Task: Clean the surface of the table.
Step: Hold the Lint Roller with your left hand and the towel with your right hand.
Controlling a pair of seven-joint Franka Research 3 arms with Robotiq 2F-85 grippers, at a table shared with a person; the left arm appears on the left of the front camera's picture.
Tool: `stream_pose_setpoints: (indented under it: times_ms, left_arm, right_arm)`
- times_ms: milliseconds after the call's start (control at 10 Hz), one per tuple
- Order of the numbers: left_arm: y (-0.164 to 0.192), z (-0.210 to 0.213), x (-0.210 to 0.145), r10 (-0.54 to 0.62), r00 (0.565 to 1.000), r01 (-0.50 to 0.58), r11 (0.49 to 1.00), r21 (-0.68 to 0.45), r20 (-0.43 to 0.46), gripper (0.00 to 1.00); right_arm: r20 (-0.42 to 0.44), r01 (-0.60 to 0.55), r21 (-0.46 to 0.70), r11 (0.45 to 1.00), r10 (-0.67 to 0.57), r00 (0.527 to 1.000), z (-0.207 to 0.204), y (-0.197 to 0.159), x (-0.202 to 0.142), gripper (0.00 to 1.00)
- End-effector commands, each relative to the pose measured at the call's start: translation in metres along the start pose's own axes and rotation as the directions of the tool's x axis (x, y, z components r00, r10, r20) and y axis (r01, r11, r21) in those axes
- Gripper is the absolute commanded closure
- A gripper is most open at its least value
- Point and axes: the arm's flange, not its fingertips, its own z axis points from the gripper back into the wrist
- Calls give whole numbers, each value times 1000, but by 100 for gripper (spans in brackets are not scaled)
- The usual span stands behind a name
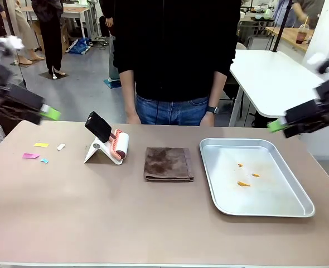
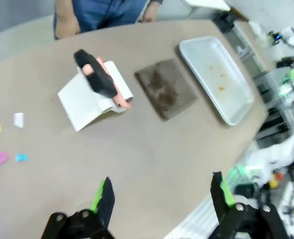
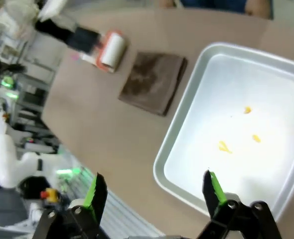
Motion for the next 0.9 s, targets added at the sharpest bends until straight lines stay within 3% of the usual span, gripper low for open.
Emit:
stream_pose_setpoints:
  times_ms: [0,300,500,800]
  left_arm:
    - [58,35,-23,116,991,-109,989,-103,65,0]
    - [133,57,-66,257,958,-222,945,-242,124,0]
    - [157,67,-101,340,919,-290,925,-246,197,0]
    - [179,69,-143,484,815,-399,868,-297,318,0]
  right_arm:
    - [95,123,172,977,-140,985,28,-64,-60,0]
    - [239,246,406,880,-362,901,75,-155,-87,0]
    - [245,328,467,822,-476,845,77,-200,-95,0]
    - [266,356,514,780,-539,799,69,-228,-102,0]
